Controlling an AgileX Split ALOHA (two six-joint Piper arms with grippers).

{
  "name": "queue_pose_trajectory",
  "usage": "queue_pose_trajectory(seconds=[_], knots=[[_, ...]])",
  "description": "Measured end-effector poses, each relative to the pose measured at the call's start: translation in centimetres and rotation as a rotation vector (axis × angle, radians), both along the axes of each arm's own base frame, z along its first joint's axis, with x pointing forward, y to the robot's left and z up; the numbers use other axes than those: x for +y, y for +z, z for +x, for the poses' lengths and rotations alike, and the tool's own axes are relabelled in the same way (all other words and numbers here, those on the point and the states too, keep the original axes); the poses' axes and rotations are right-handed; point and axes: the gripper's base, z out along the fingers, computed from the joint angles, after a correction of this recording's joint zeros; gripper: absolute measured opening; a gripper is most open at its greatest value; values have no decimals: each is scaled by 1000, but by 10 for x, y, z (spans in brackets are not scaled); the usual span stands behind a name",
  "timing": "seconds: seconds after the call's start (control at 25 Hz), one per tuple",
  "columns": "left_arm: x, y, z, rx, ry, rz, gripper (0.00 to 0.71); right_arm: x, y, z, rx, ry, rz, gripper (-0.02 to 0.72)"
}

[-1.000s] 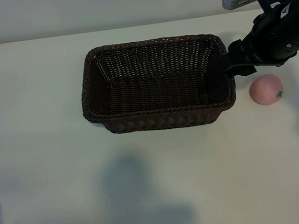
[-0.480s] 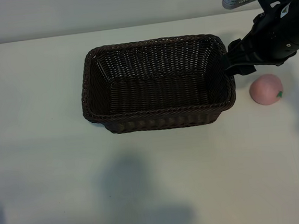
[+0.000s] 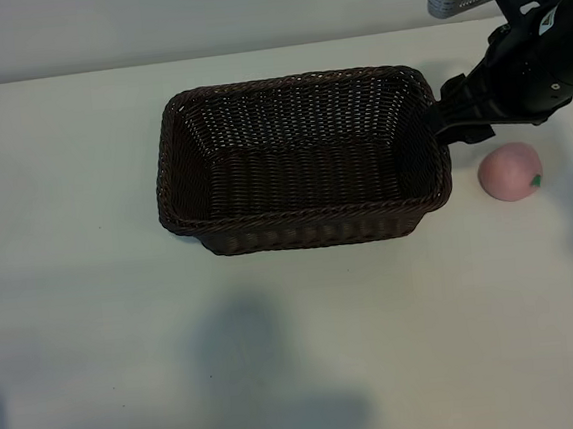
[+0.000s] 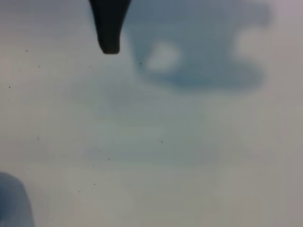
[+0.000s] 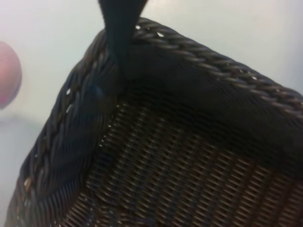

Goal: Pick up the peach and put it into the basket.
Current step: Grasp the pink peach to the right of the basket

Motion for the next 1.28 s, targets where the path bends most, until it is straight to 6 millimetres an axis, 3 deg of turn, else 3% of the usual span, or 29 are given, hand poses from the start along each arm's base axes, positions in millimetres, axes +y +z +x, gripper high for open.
queue_pose_trajectory(seconds=[0.2, 0.48, 1.04, 1.16, 1.28], knots=[[0, 0, 0, 0, 0, 0, 556, -16, -13, 8, 43, -89, -67, 553], [0, 0, 0, 0, 0, 0, 554, -44, -51, 30, 124, -189, -99, 548], [0, 0, 0, 0, 0, 0, 553, -46, -110, 49, 195, -196, -131, 537], [0, 0, 0, 0, 0, 0, 553, -47, -121, 50, 221, -202, -155, 477], [0, 0, 0, 0, -5, 0, 553, -49, -125, 50, 232, -220, -165, 293]])
